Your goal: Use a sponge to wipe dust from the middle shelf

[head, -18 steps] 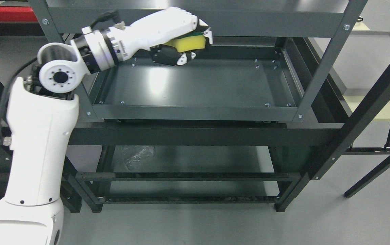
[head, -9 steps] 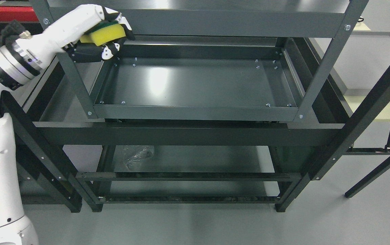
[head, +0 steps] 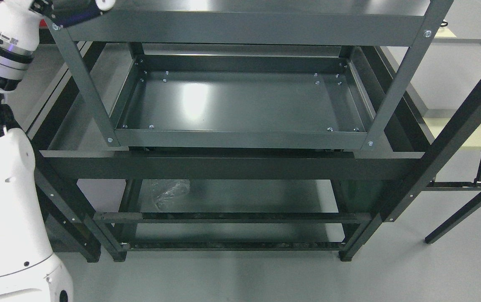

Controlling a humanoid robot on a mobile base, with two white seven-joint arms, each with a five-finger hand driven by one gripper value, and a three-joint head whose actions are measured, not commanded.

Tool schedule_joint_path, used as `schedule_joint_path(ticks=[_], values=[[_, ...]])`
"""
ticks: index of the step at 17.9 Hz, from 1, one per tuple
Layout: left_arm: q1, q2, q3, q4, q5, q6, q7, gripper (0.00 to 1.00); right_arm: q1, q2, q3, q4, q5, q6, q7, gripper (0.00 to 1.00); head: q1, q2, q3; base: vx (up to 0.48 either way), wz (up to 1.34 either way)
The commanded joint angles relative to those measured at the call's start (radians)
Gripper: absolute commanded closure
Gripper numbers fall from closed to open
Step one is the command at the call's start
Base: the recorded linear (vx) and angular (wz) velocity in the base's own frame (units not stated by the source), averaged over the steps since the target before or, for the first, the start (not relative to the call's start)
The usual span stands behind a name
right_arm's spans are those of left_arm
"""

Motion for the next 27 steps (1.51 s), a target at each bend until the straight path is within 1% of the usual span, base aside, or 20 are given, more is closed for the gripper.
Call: schedule_joint_path(ticks=[1, 2, 3, 4, 5, 6, 7, 9, 10, 11, 12, 13, 14, 15, 16, 17, 20, 21, 23, 27], values=[[0.028, -0.089, -0.534, -0.019, 0.247, 0.043, 0.458, 0.99, 0.000, -0.017, 0.000, -0.017, 0.000, 0.001, 0.001, 0.00, 0.0000, 0.000, 0.000, 0.000, 0.01], [0.062, -0.089, -0.659, -0.024, 0.274, 0.043, 0.551, 0.99, 0.000, -0.017, 0.000, -0.017, 0.000, 0.001, 0.001, 0.00, 0.0000, 0.000, 0.000, 0.000, 0.01], [0.094, -0.089, -0.763, -0.022, 0.280, 0.041, 0.587, 1.00, 0.000, -0.017, 0.000, -0.017, 0.000, 0.001, 0.001, 0.00, 0.0000, 0.000, 0.000, 0.000, 0.00], [0.137, -0.089, -0.877, -0.022, 0.283, 0.038, 0.588, 1.00, 0.000, -0.017, 0.000, -0.017, 0.000, 0.001, 0.001, 0.00, 0.0000, 0.000, 0.000, 0.000, 0.00], [0.165, -0.089, -0.948, -0.021, 0.283, 0.037, 0.588, 1.00, 0.000, -0.017, 0.000, -0.017, 0.000, 0.001, 0.001, 0.00, 0.0000, 0.000, 0.000, 0.000, 0.00], [0.199, -0.089, -1.007, -0.018, 0.283, 0.037, 0.588, 1.00, 0.000, -0.017, 0.000, -0.017, 0.000, 0.001, 0.001, 0.00, 0.0000, 0.000, 0.000, 0.000, 0.00], [0.254, -0.089, -1.040, -0.010, 0.277, 0.041, 0.588, 1.00, 0.000, -0.017, 0.000, -0.017, 0.000, 0.001, 0.001, 0.00, 0.0000, 0.000, 0.000, 0.000, 0.00], [0.391, -0.089, -1.033, 0.004, 0.257, 0.044, 0.575, 1.00, 0.000, -0.017, 0.000, -0.017, 0.000, 0.001, 0.001, 0.00, 0.0000, 0.000, 0.000, 0.000, 0.00], [0.491, -0.089, -0.981, 0.009, 0.234, 0.044, 0.548, 1.00, 0.000, -0.017, 0.000, -0.017, 0.000, 0.001, 0.001, 0.00, 0.0000, 0.000, 0.000, 0.000, 0.00], [0.556, -0.089, -0.908, 0.007, 0.216, 0.044, 0.529, 1.00, 0.000, -0.017, 0.000, -0.017, 0.000, 0.001, 0.001, 0.00, 0.0000, 0.000, 0.000, 0.000, 0.00], [0.617, -0.089, -0.804, 0.007, 0.194, 0.043, 0.522, 1.00, 0.000, -0.017, 0.000, -0.017, 0.000, 0.001, 0.001, 0.00, 0.0000, 0.000, 0.000, 0.000, 0.00], [0.645, -0.089, -0.707, 0.004, 0.188, 0.041, 0.522, 1.00, 0.000, -0.017, 0.000, -0.017, 0.000, 0.001, 0.001, 0.00, 0.0000, 0.000, 0.000, 0.000, 0.00], [0.659, -0.089, -0.586, 0.001, 0.185, 0.041, 0.522, 1.00, 0.000, -0.017, 0.000, -0.017, 0.000, 0.001, 0.001, 0.00, 0.0000, 0.000, 0.000, 0.000, 0.00], [0.659, -0.089, -0.433, -0.001, 0.182, 0.043, 0.520, 1.00, 0.000, -0.017, 0.000, -0.017, 0.000, 0.001, 0.001, 0.00, 0.0000, 0.000, 0.000, 0.000, 0.00], [0.653, -0.089, -0.352, -0.001, 0.180, 0.044, 0.520, 1.00, 0.000, -0.017, 0.000, -0.017, 0.000, 0.001, 0.001, 0.00, 0.0000, 0.000, 0.000, 0.000, 0.00], [0.647, -0.089, -0.236, -0.002, 0.179, 0.047, 0.520, 1.00, 0.002, -0.017, 0.000, -0.017, 0.000, 0.001, 0.001, 0.00, 0.0000, 0.000, 0.000, 0.000, 0.00], [0.647, -0.089, -0.012, -0.004, 0.166, 0.112, 0.520, 1.00, 0.000, -0.017, 0.000, -0.017, 0.000, 0.001, 0.001, 0.00, 0.0000, 0.000, 0.000, 0.000, 0.00], [0.648, -0.089, 0.024, -0.004, 0.166, 0.125, 0.520, 1.00, 0.000, -0.017, 0.000, -0.017, 0.000, 0.001, 0.001, 0.00, 0.0000, 0.000, 0.000, 0.000, 0.00], [0.661, -0.089, 0.050, -0.004, 0.166, 0.148, 0.519, 1.00, 0.000, -0.017, 0.000, -0.017, 0.000, 0.001, 0.001, 0.00, 0.0000, 0.000, 0.000, 0.000, 0.00], [0.705, -0.089, 0.008, -0.004, 0.168, 0.153, 0.517, 1.00, 0.000, -0.017, 0.001, -0.017, 0.000, 0.001, 0.001, 0.00, 0.0000, 0.000, 0.000, 0.000, 0.00]])
